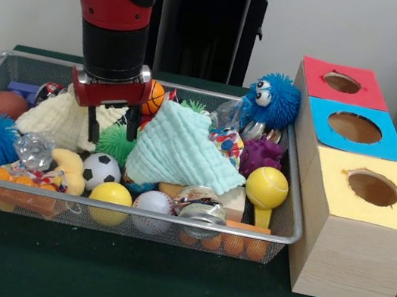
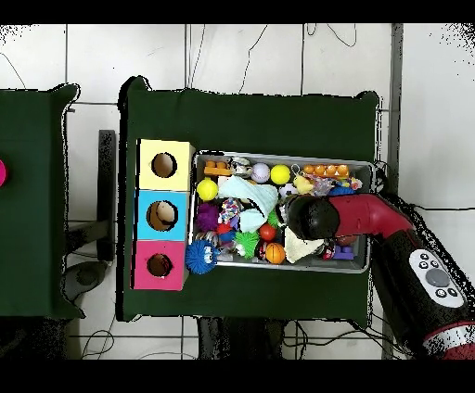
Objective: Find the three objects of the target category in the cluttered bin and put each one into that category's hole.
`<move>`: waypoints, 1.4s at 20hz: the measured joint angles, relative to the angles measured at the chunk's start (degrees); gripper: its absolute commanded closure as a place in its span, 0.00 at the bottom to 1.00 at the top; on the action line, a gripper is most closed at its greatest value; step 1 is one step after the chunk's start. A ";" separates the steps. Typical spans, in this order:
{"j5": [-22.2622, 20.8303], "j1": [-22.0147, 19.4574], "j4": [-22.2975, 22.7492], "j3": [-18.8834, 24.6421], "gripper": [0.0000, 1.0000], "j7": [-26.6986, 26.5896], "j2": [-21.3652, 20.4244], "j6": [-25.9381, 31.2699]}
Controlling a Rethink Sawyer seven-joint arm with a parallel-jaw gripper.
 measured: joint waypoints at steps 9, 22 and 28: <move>0.53 -1.11 -0.20 2.39 0.00 0.00 -1.11 0.82; 0.51 -4.21 -1.19 7.84 0.00 0.00 -0.91 0.83; 0.38 -4.60 -2.39 8.92 0.00 -0.01 -0.38 0.82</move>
